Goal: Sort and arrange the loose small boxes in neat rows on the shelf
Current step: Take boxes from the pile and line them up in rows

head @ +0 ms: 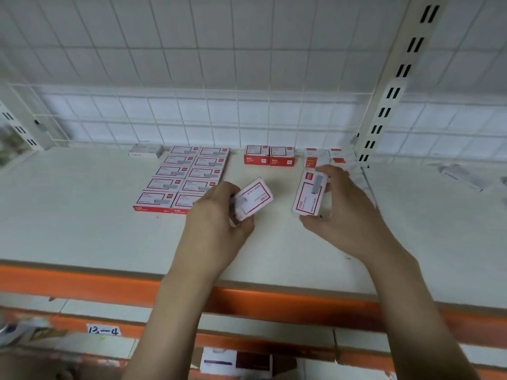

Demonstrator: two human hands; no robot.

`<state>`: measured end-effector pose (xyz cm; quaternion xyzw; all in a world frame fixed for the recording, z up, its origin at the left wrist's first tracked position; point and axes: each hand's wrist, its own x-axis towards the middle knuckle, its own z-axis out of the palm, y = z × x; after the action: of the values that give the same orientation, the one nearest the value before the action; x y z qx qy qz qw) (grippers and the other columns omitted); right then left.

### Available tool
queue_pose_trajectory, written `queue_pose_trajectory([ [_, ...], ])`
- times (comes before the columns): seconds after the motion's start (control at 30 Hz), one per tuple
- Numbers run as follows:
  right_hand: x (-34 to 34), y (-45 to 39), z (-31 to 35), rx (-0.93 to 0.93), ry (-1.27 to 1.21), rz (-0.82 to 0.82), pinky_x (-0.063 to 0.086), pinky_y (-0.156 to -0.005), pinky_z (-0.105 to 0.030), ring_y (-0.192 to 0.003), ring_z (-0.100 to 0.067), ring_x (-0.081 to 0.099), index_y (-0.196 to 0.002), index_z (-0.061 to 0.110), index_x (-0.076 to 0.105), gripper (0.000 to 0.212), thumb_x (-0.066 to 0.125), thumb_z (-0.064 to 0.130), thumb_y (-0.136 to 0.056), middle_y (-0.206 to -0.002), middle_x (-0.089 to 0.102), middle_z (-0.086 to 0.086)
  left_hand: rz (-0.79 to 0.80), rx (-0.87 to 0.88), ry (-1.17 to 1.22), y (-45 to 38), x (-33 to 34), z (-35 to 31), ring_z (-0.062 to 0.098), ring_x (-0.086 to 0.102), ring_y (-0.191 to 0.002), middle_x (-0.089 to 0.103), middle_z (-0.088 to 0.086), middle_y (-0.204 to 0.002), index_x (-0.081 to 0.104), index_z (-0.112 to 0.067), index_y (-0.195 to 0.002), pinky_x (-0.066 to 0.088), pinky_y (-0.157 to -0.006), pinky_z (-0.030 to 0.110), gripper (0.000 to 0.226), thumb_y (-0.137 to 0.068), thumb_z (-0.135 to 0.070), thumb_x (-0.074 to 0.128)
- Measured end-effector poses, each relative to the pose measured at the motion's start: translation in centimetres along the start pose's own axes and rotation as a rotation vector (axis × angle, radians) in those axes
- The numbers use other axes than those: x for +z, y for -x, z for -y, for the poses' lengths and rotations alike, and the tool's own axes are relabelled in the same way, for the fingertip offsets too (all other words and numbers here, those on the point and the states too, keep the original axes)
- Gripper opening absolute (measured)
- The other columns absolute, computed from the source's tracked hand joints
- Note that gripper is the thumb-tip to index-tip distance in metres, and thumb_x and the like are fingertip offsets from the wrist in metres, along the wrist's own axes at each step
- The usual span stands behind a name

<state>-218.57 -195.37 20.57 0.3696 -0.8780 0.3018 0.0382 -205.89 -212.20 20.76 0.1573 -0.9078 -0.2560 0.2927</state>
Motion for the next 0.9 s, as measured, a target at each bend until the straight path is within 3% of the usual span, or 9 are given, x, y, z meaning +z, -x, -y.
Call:
queue_pose_trajectory([
  [0.07, 0.1, 0.0, 0.0, -0.022, -0.012, 0.005, 0.036, -0.078, -0.022, -0.111, -0.014, 0.048, -0.136, 0.020, 0.029, 0.075, 0.073, 0.028, -0.075, -0.132, 0.046, 0.001, 0.007, -0.021, -0.026, 0.2, 0.0, 0.0, 0.022, 0.060, -0.076, 0.061, 0.002, -0.090, 0.056, -0.009, -0.104, 0.045, -0.063, 0.030, 0.038, -0.069, -0.009, 0.072],
  [0.17, 0.2, -0.2, 0.3, -0.049, -0.008, 0.009, 0.033, -0.077, -0.020, -0.112, -0.011, 0.044, -0.134, 0.020, 0.031, 0.073, 0.074, 0.029, -0.075, -0.131, 0.047, 0.003, 0.000, -0.022, -0.035, 0.3, -0.2, 0.0, 0.012, 0.049, -0.076, 0.050, -0.005, -0.094, 0.046, -0.017, -0.130, 0.031, -0.057, 0.017, 0.064, -0.072, -0.012, 0.071],
  [0.27, 0.5, -0.6, 0.7, -0.063, -0.010, 0.014, 0.031, -0.078, -0.019, -0.113, -0.009, 0.043, -0.134, 0.022, 0.031, 0.073, 0.074, 0.032, -0.075, -0.131, 0.046, 0.005, 0.005, -0.003, -0.033, 0.2, -0.7, 0.2, 0.011, 0.047, -0.074, 0.051, -0.004, -0.095, 0.030, -0.031, -0.143, 0.034, -0.057, 0.008, 0.078, -0.076, -0.017, 0.068],
  [0.33, 0.9, -1.1, 1.3, -0.065, -0.009, 0.017, 0.031, -0.081, -0.019, -0.115, -0.009, 0.043, -0.136, 0.023, 0.030, 0.076, 0.074, 0.033, -0.075, -0.132, 0.046, 0.006, 0.014, 0.001, -0.044, 0.1, -1.0, 0.7, 0.011, 0.045, -0.071, 0.052, -0.001, -0.095, 0.025, -0.036, -0.144, 0.034, -0.057, 0.009, 0.080, -0.078, -0.019, 0.065],
  [0.43, 1.7, -1.8, 2.3, -0.077, -0.002, 0.004, 0.033, -0.080, -0.019, -0.115, -0.010, 0.045, -0.136, 0.023, 0.029, 0.076, 0.074, 0.034, -0.075, -0.131, 0.046, 0.006, 0.011, 0.013, -0.064, -0.3, -1.8, 1.9, 0.012, 0.043, -0.068, 0.047, 0.000, -0.088, 0.031, -0.036, -0.142, 0.032, -0.055, 0.013, 0.075, -0.078, -0.019, 0.064],
  [0.53, 2.9, -2.6, 3.7, -0.089, -0.003, -0.004, 0.035, -0.079, -0.019, -0.115, -0.012, 0.046, -0.135, 0.021, 0.030, 0.075, 0.074, 0.032, -0.076, -0.132, 0.047, 0.004, 0.010, 0.025, -0.065, -0.8, -3.0, 3.6, 0.018, 0.049, -0.081, 0.050, 0.000, -0.099, 0.037, -0.028, -0.140, 0.037, -0.066, 0.023, 0.070, -0.077, -0.020, 0.067],
  [0.67, 5.0, -3.7, 6.3, -0.090, 0.026, -0.031, 0.043, -0.081, -0.026, -0.111, -0.016, 0.050, -0.132, 0.020, 0.033, 0.072, 0.074, 0.032, -0.074, -0.128, 0.049, 0.001, 0.020, 0.013, 0.027, -1.7, -4.9, 7.0, 0.018, 0.045, -0.110, 0.045, 0.007, -0.124, 0.036, -0.012, -0.138, 0.028, -0.080, 0.010, 0.076, -0.073, -0.017, 0.076],
  [0.77, 6.8, -4.4, 8.7, -0.071, 0.048, -0.034, 0.046, -0.082, -0.035, -0.109, -0.019, 0.050, -0.131, 0.020, 0.035, 0.071, 0.074, 0.031, -0.073, -0.126, 0.051, 0.001, 0.041, 0.007, 0.102, -2.4, -7.0, 9.4, 0.001, 0.039, -0.100, 0.039, -0.005, -0.118, 0.034, -0.008, -0.137, 0.029, -0.082, 0.004, 0.083, -0.068, -0.013, 0.080],
  [0.9, 8.9, -4.9, 12.0, -0.041, 0.047, -0.052, 0.044, -0.079, -0.034, -0.106, -0.019, 0.051, -0.130, 0.017, 0.038, 0.071, 0.075, 0.032, -0.072, -0.123, 0.053, 0.001, 0.060, 0.025, 0.167, -2.8, -9.3, 12.4, -0.002, 0.037, -0.095, 0.033, -0.013, -0.109, 0.032, -0.008, -0.136, 0.033, -0.079, -0.005, 0.084, -0.066, -0.007, 0.079],
])
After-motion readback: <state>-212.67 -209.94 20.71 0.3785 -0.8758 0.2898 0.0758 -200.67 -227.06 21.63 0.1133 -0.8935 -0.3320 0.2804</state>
